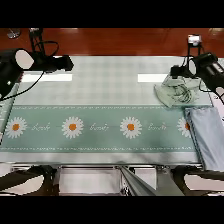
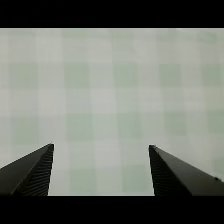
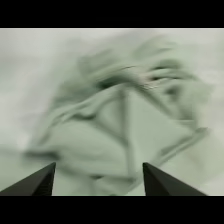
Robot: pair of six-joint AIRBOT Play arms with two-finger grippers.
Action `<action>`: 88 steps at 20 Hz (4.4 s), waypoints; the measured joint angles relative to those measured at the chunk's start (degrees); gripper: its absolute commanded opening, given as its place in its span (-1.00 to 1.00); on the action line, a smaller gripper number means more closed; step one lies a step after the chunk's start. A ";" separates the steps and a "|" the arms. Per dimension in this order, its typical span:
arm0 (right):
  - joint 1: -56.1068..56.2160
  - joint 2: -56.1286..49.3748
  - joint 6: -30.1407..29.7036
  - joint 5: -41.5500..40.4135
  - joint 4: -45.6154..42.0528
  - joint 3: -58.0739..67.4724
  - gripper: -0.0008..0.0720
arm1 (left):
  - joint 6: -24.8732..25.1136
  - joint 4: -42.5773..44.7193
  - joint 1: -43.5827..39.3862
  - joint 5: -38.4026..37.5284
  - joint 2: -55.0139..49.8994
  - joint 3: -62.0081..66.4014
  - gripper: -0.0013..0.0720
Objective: Fold the shirts.
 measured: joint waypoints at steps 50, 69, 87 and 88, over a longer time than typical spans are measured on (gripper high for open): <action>27.23 0.15 -30.62 14.10 59.71 10.08 0.64 | 7.48 -20.50 6.32 -10.88 33.09 -34.53 0.95; -13.53 44.30 -34.86 15.98 68.78 -57.16 0.64 | 17.03 -39.63 6.75 -0.09 21.24 -53.92 -0.93; 9.90 15.39 -33.77 -4.81 87.73 -46.51 -0.87 | 25.59 -45.75 6.01 -0.13 17.68 -50.12 -0.90; 10.05 14.25 -33.66 -4.92 87.23 -44.52 -0.87 | 25.68 -45.77 6.01 -0.55 17.68 -49.64 -0.90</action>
